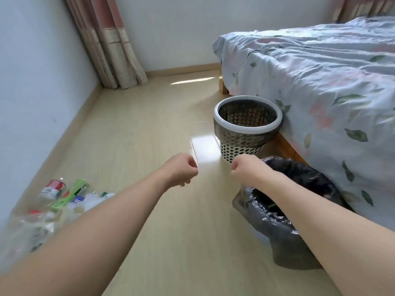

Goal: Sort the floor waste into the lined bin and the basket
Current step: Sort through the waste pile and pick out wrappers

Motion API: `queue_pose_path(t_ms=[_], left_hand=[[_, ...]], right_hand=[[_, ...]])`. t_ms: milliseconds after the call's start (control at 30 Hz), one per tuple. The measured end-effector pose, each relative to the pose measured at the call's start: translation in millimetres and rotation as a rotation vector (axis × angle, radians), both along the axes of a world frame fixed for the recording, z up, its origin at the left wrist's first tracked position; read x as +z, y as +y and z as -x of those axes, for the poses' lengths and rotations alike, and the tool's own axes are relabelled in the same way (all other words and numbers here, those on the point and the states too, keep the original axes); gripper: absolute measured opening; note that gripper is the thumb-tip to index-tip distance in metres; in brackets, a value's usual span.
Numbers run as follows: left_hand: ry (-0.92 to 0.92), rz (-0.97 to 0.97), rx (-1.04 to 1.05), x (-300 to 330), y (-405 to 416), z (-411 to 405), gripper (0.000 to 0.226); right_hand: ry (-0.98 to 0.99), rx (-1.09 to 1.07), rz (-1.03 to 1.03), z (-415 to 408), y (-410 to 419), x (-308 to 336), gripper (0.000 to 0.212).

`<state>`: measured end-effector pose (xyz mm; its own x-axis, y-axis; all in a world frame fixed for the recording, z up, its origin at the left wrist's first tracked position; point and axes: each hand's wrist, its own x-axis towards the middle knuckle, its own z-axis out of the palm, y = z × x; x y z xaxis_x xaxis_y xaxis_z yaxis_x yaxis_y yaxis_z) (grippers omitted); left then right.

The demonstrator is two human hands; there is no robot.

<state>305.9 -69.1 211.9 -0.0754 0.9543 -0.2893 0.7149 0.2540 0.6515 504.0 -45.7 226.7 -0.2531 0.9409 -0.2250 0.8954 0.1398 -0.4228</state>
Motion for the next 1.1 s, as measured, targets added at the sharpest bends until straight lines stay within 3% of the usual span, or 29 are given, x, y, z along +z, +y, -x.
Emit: queue_pose_path(t_ms=[233, 467, 600, 700, 767, 900, 1100], left_hand=[[0.155, 0.048, 0.201, -23.1, -111.0, 196.4, 0.015], [0.143, 0.211, 0.406, -113.1, -270.2, 334.6, 0.015], [0.023, 0.287, 0.535, -184.7, -330.1, 349.5, 0.017], [0.073, 0.348, 0.549, -222.4, -346.7, 344.6, 0.03], [0.075, 0.359, 0.532, -236.3, -349.6, 339.2, 0.024], [0.026, 0.345, 0.524, -251.5, -355.4, 344.5, 0.016], [-0.076, 0.246, 0.6, -232.0, -366.4, 366.5, 0.027]], right_hand=[[0.009, 0.342, 0.066, 211.5, -64.8, -20.8, 0.031], [-0.105, 0.625, 0.207, 362.0, -174.7, -112.8, 0.03], [-0.18, 0.681, 0.258, 390.1, -210.2, -171.7, 0.029], [-0.227, 0.713, 0.229, 404.8, -221.9, -203.0, 0.031], [-0.243, 0.737, 0.192, 411.8, -227.8, -216.1, 0.035], [-0.261, 0.749, 0.097, 424.4, -236.0, -234.4, 0.024], [-0.287, 0.735, 0.12, 428.6, -234.1, -237.7, 0.012]])
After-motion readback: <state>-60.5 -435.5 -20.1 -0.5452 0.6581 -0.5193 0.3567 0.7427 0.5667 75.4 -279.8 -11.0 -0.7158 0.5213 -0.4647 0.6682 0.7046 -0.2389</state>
